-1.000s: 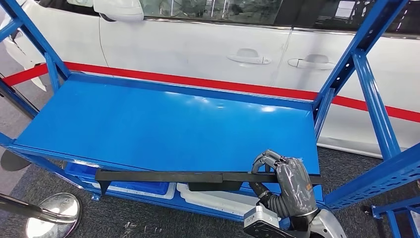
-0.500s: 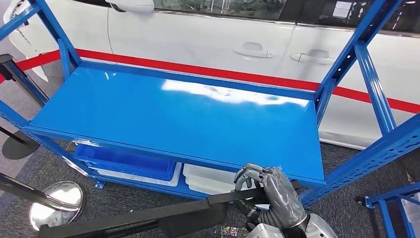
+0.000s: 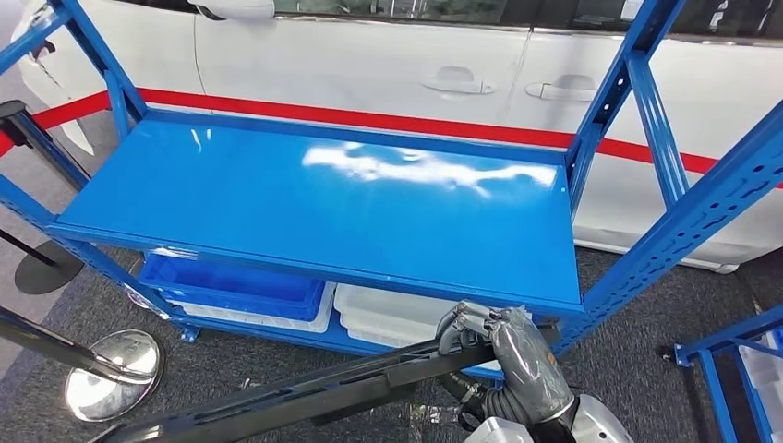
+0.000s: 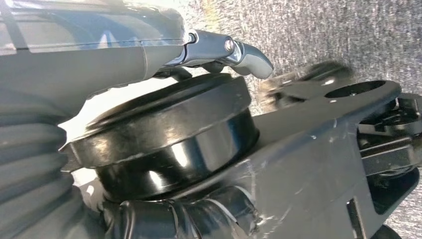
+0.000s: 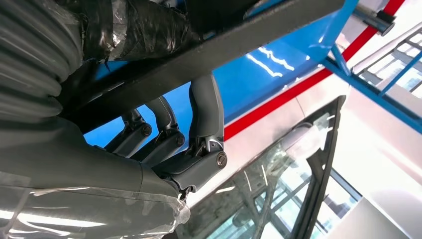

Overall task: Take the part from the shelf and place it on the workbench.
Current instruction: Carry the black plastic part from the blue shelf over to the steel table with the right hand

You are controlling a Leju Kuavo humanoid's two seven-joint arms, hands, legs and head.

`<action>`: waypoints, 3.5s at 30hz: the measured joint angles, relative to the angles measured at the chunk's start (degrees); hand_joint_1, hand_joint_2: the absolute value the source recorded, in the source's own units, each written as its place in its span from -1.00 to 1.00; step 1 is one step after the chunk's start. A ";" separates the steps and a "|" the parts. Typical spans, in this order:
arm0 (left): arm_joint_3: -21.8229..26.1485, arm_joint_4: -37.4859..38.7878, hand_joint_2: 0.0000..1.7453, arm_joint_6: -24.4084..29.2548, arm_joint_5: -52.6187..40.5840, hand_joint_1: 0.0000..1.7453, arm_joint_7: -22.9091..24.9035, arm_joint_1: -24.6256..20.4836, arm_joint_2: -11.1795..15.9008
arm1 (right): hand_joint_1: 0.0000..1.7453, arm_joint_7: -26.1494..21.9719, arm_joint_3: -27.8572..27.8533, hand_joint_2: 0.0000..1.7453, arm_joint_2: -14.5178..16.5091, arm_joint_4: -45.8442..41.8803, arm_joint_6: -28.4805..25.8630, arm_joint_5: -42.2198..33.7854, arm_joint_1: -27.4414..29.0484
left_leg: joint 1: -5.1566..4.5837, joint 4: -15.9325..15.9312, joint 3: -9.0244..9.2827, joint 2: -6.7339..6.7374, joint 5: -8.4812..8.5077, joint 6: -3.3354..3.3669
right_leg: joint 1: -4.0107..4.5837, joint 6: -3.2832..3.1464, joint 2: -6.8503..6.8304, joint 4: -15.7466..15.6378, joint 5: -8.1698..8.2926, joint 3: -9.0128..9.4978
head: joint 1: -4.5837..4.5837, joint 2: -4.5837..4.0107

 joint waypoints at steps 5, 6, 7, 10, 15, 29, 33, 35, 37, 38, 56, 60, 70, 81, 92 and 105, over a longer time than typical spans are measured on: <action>-0.21 0.00 1.00 -0.03 0.39 -1.00 0.15 -0.05 0.05 | 1.00 -0.07 0.01 1.00 0.21 -0.36 -0.40 -0.57 -0.02 | 0.89 1.32 6.42 -0.44 -3.53 -2.14 | -0.71 0.19 -0.16 0.63 4.76 -6.47 | -0.59 0.00; -0.21 0.00 1.00 -0.04 0.40 -1.00 0.17 0.02 0.05 | 1.00 -0.05 0.01 1.00 0.22 -0.42 -0.50 -0.63 -0.02 | 0.84 -1.54 8.06 -0.60 -3.72 -2.01 | -0.62 0.55 -0.13 0.81 5.18 -6.81 | -0.59 0.00; -0.21 0.00 1.00 -0.04 0.41 -1.00 0.16 0.08 0.05 | 1.00 -0.04 0.01 1.00 0.21 -0.46 -0.62 -0.69 -0.01 | 0.71 -3.06 8.79 -0.75 -4.15 -1.78 | -0.48 0.86 -0.13 0.84 5.65 -7.04 | -0.60 0.00; -0.23 0.00 1.00 -0.04 0.47 -1.00 0.13 0.18 0.04 | 1.00 0.13 0.01 1.00 0.22 -0.49 -0.89 -1.15 0.03 | 0.67 -3.32 7.97 -0.61 -3.27 -0.27 | -0.49 1.68 -0.19 0.94 5.92 -7.50 | -0.52 0.00; -0.23 0.00 1.00 -0.06 0.57 -1.00 0.04 0.13 0.03 | 1.00 0.47 0.01 1.00 0.25 -0.48 -0.94 -2.97 0.07 | -0.08 -3.18 4.90 0.69 -0.83 2.31 | -0.33 1.98 -0.17 15.04 -4.67 -11.24 | -0.15 0.00; -0.23 -0.11 1.00 -0.11 0.90 -1.00 -0.04 0.03 -0.24 | 1.00 0.74 0.01 1.00 0.26 -0.66 -0.31 -4.49 -0.82 | -0.74 5.65 -0.94 0.67 -6.28 -0.19 | 1.15 -2.38 -0.53 -3.40 4.03 -1.13 | -0.44 0.00; -0.24 -0.11 1.00 -0.05 0.94 -1.00 -0.05 -0.06 -0.17 | 1.00 0.78 0.02 1.00 0.25 -0.65 -0.02 -4.76 -0.82 | 0.33 10.21 1.37 0.11 -5.52 -1.58 | 0.09 -1.24 1.71 -1.42 6.26 -6.02 | -0.49 0.00; -0.23 -0.11 1.00 -0.04 0.97 -1.00 -0.04 -0.03 -0.10 | 1.00 0.79 0.02 1.00 0.26 -0.66 -0.02 -4.83 -0.82 | 0.92 3.55 6.28 -1.86 -4.33 -2.27 | -0.52 -0.17 2.98 0.13 7.17 -8.68 | -0.56 0.00; -0.24 -0.12 1.00 -0.05 0.98 -1.00 -0.04 0.10 -0.02 | 1.00 0.81 0.02 1.00 0.26 -0.66 -0.02 -4.84 -0.85 | 1.05 -1.22 8.84 -4.05 -5.72 -1.74 | -0.69 0.87 4.17 1.19 8.19 -10.41 | -0.52 0.01; -0.25 -0.13 1.00 -0.05 0.98 -1.00 -0.05 0.12 0.01 | 1.00 0.81 0.03 1.00 0.25 -0.66 -0.02 -4.85 -0.91 | 0.91 -1.82 8.96 -4.49 -6.20 -1.15 | -0.63 1.27 4.76 1.25 8.80 -10.79 | -0.49 0.01; -0.27 -0.13 1.00 0.04 1.53 -1.00 -0.22 -0.10 0.14 | 1.00 0.84 0.40 1.00 0.37 -0.66 0.53 -4.91 -1.56 | 0.12 -1.41 0.84 6.03 1.30 0.31 | 1.17 -0.34 -2.58 -1.39 0.71 0.52 | 0.23 0.00; -0.27 -0.13 1.00 0.04 1.61 -1.00 -0.29 0.07 0.18 | 1.00 0.88 0.54 1.00 0.41 -0.64 0.67 -5.02 -1.86 | 0.20 9.15 -1.84 0.76 -8.30 -0.13 | 0.99 -1.75 -0.37 -1.49 3.41 -2.35 | -0.24 0.00; -0.27 -0.13 1.00 0.13 1.66 -1.00 -0.09 0.13 0.20 | 1.00 1.43 0.91 1.00 0.42 -0.68 0.87 -4.96 -1.83 | -0.16 -3.41 10.09 -3.42 -5.36 1.65 | 1.04 0.07 6.31 -0.11 9.76 -9.61 | -0.32 0.00; -0.27 -0.11 1.00 0.56 2.57 -1.00 -0.07 -0.01 0.29 | 1.00 2.08 0.85 1.00 0.45 -0.67 0.82 -4.31 -1.87 | 0.00 -2.89 3.10 5.08 0.70 1.70 | -2.03 3.82 -2.55 7.64 2.30 -4.00 | 0.39 0.00; -0.26 -0.11 1.00 0.81 3.39 -1.00 0.04 0.12 0.16 | 1.00 2.33 1.00 1.00 1.09 -0.67 1.21 -4.40 -2.52 | 0.51 13.20 -2.24 0.39 -9.70 -0.40 | 0.62 -1.44 0.40 -0.49 5.27 -5.27 | -0.13 0.00; -0.25 -0.11 1.00 0.87 3.79 -1.00 -0.12 0.08 0.10 | 1.00 2.46 1.23 1.00 1.26 -0.68 1.99 -4.63 -2.62 | -0.38 -5.01 7.71 -0.03 -1.65 3.10 | 0.59 1.54 1.67 7.19 2.24 -12.75 | 0.25 0.00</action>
